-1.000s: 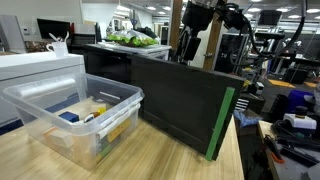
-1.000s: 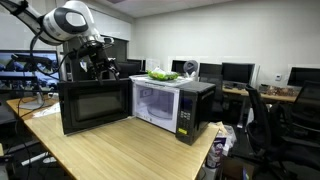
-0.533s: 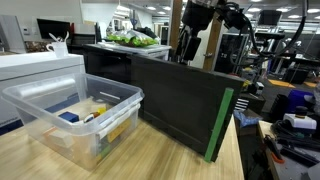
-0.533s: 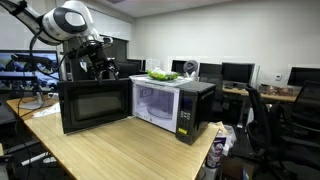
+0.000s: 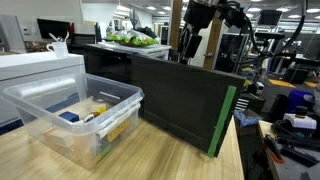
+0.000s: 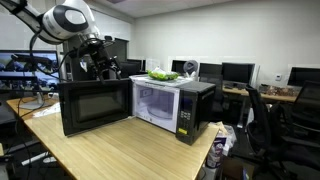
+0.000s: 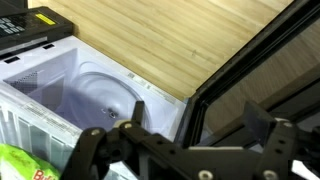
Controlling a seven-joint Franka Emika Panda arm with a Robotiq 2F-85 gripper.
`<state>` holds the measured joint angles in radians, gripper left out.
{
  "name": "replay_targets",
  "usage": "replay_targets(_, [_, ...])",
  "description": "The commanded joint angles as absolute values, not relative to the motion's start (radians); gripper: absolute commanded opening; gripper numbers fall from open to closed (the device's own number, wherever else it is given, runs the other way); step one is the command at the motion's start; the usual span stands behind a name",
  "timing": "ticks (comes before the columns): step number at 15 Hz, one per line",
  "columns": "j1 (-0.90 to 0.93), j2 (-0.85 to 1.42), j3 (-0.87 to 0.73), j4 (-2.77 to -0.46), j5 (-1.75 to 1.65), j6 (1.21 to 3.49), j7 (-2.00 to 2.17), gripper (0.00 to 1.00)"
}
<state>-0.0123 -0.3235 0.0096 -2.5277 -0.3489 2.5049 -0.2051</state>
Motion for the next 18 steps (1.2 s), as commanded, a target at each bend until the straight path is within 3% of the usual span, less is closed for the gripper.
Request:
replay_targets(1, [-0.055, -0.356, -0.05, -2.534, -0.331, 2.511, -0.215, 1.0])
replay_targets(7, [-0.078, -0.353, -0.14, -2.51, -0.266, 2.554, -0.235, 1.0])
replay_targets(18, [-0.031, -0.278, -0.293, -2.314, 0.163, 2.63, -0.298, 1.0])
